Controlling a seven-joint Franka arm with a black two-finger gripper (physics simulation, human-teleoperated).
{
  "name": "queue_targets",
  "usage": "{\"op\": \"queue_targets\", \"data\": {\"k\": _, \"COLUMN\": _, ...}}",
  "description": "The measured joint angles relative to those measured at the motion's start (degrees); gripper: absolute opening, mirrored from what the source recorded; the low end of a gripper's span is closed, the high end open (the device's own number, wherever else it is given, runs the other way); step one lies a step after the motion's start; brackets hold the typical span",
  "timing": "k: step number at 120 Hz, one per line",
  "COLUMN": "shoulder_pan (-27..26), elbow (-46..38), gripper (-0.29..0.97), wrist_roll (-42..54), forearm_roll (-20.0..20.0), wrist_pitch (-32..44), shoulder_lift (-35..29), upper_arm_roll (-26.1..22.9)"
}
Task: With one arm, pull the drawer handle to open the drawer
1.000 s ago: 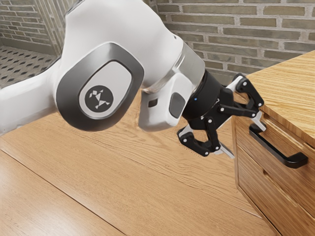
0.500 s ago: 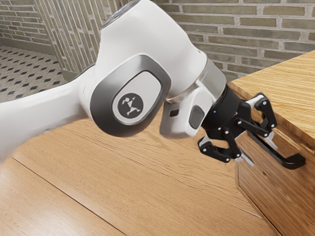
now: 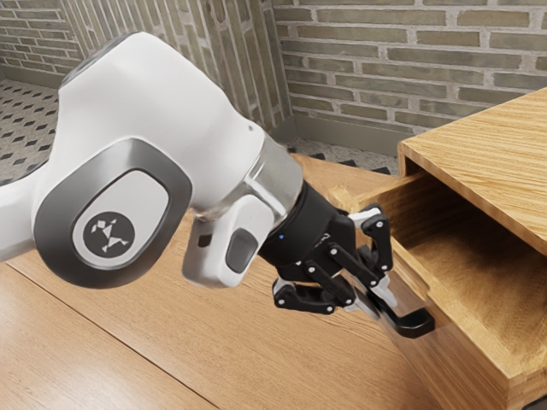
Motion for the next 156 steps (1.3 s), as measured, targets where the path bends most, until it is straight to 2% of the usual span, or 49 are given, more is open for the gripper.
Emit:
{"op": "queue_targets", "data": {"k": 18, "shoulder_pan": 0.01, "elbow": -4.88, "gripper": -0.03, "wrist_roll": -0.52, "forearm_roll": -0.13, "wrist_pitch": -0.22, "shoulder_lift": -4.72, "upper_arm_roll": 1.82}}
{"op": "queue_targets", "data": {"k": 63, "shoulder_pan": 0.14, "elbow": -14.84, "gripper": -0.08, "wrist_roll": -2.36, "forearm_roll": -0.22, "wrist_pitch": -1.51, "shoulder_lift": -16.47, "upper_arm_roll": 2.49}}
{"op": "queue_targets", "data": {"k": 77, "shoulder_pan": 0.06, "elbow": -16.42, "gripper": -0.11, "wrist_roll": -3.08, "forearm_roll": -0.29, "wrist_pitch": -2.34, "shoulder_lift": -19.19, "upper_arm_roll": 2.50}}
{"op": "queue_targets", "data": {"k": 115, "shoulder_pan": 0.13, "elbow": -18.39, "gripper": -0.09, "wrist_roll": -4.59, "forearm_roll": -0.28, "wrist_pitch": -4.17, "shoulder_lift": -22.80, "upper_arm_roll": 2.57}}
{"op": "queue_targets", "data": {"k": 156, "shoulder_pan": 0.07, "elbow": -18.20, "gripper": 0.17, "wrist_roll": -6.21, "forearm_roll": 0.54, "wrist_pitch": -6.66, "shoulder_lift": -22.93, "upper_arm_roll": 2.42}}
